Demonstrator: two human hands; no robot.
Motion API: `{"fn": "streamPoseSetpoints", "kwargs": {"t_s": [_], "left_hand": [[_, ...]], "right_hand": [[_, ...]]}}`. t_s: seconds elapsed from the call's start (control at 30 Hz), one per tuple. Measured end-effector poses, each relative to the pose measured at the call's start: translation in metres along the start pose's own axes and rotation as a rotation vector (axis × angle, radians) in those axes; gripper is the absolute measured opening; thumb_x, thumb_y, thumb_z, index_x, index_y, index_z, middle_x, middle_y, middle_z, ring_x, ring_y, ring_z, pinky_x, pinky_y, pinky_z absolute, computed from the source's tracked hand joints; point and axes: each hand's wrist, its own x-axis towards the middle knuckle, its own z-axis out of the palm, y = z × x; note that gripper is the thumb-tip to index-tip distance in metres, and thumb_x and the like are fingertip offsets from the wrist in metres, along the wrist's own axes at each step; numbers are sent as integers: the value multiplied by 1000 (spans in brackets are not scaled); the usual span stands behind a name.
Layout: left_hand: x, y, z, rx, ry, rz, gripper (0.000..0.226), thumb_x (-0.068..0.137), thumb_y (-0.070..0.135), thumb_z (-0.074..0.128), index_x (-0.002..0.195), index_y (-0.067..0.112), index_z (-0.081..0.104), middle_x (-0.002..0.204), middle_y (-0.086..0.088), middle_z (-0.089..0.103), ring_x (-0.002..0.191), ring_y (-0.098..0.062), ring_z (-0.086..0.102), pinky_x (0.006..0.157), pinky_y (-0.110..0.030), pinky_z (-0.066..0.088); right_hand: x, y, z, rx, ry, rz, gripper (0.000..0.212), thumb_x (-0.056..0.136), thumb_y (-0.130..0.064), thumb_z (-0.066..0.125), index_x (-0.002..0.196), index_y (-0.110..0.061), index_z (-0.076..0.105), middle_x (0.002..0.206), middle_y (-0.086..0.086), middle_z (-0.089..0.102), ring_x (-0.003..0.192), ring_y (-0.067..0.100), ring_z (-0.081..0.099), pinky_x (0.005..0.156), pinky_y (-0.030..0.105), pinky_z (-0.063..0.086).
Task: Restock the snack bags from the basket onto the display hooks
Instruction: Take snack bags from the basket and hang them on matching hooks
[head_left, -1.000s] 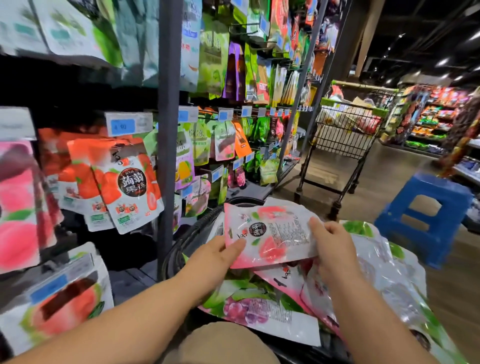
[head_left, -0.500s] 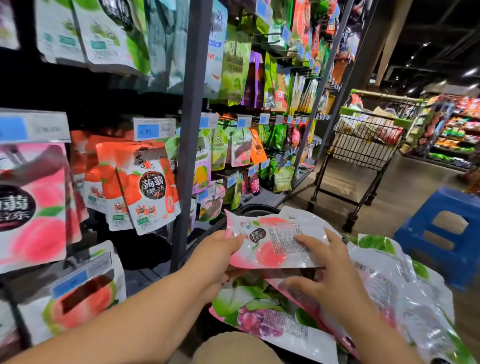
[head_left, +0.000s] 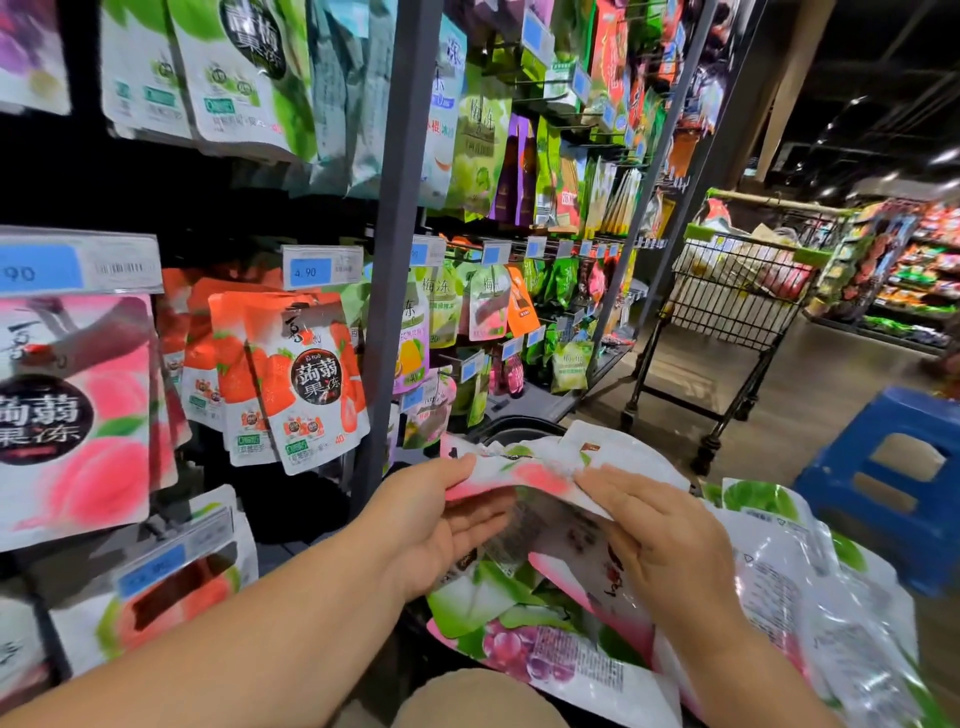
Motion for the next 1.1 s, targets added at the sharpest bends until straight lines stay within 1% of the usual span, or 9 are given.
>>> {"fn": "streamPoseSetpoints", "kwargs": {"t_s": [0.13, 0.27, 0.37, 0.47, 0.63, 0.77, 0.87, 0.93, 1.1], "left_hand": [[0, 7, 2, 55, -58, 104, 46, 94, 54, 50, 99, 10, 64, 89, -14, 76, 76, -25, 74, 69, -39, 60], [0, -2, 2, 239, -23, 220, 50, 71, 57, 71, 88, 12, 56, 77, -2, 54, 69, -15, 54, 80, -32, 54], [-4, -13, 3, 338, -106, 163, 84, 49, 64, 88, 110, 14, 57, 98, -2, 69, 94, -21, 63, 100, -42, 48], [-8, -25, 6, 191, -239, 55, 47, 68, 25, 85, 109, 8, 70, 104, -15, 75, 92, -28, 73, 87, -43, 58], [-11, -40, 3, 116, -227, 27, 30, 63, 14, 73, 90, 3, 77, 95, -19, 75, 78, -31, 73, 71, -40, 62], [-14, -53, 4, 166, -117, 27, 42, 57, 17, 75, 95, 0, 72, 87, -14, 76, 74, -28, 72, 79, -41, 56], [-13, -55, 2, 164, -102, 36, 38, 57, 18, 76, 92, 2, 70, 82, -11, 76, 69, -24, 73, 72, -37, 55], [-12, -57, 1, 187, -109, 46, 51, 53, 19, 80, 99, 0, 71, 92, -13, 76, 89, -30, 72, 89, -45, 54], [-20, -59, 4, 259, -140, 54, 38, 59, 13, 75, 95, 1, 73, 95, -19, 75, 92, -36, 71, 88, -46, 54]], "right_hand": [[15, -19, -11, 157, 71, 363, 33, 97, -50, 47, 107, -37, 76, 84, -26, 71, 79, 1, 64, 65, 1, 40], [31, -28, -12, 530, 157, 741, 19, 97, -31, 59, 87, -40, 73, 79, -19, 72, 74, 2, 64, 68, 25, 48], [38, -37, -10, 758, 97, 975, 19, 97, -32, 57, 89, -31, 75, 83, -7, 76, 82, 16, 70, 72, 37, 55], [35, -52, -3, 898, 15, 1091, 26, 100, -30, 54, 86, -27, 76, 87, 0, 77, 85, 24, 73, 81, 46, 58], [14, -50, -2, 796, -61, 1052, 24, 96, -43, 55, 97, -27, 72, 99, -2, 73, 96, 21, 69, 88, 45, 56], [-14, -21, -36, 609, 38, 1078, 15, 100, -31, 54, 110, -34, 65, 108, -18, 65, 92, -16, 58, 82, 13, 47], [-42, 5, -65, 254, 5, 1125, 13, 97, -36, 58, 110, -37, 57, 118, -8, 58, 102, 4, 57, 83, 27, 44], [-58, 14, -79, 78, -117, 1149, 16, 93, -39, 61, 107, -35, 56, 118, -5, 54, 106, 13, 54, 85, 34, 42], [-79, 19, -97, -53, -320, 1149, 35, 90, -38, 67, 114, -14, 65, 105, -5, 48, 106, 18, 51, 90, 37, 44]]}}
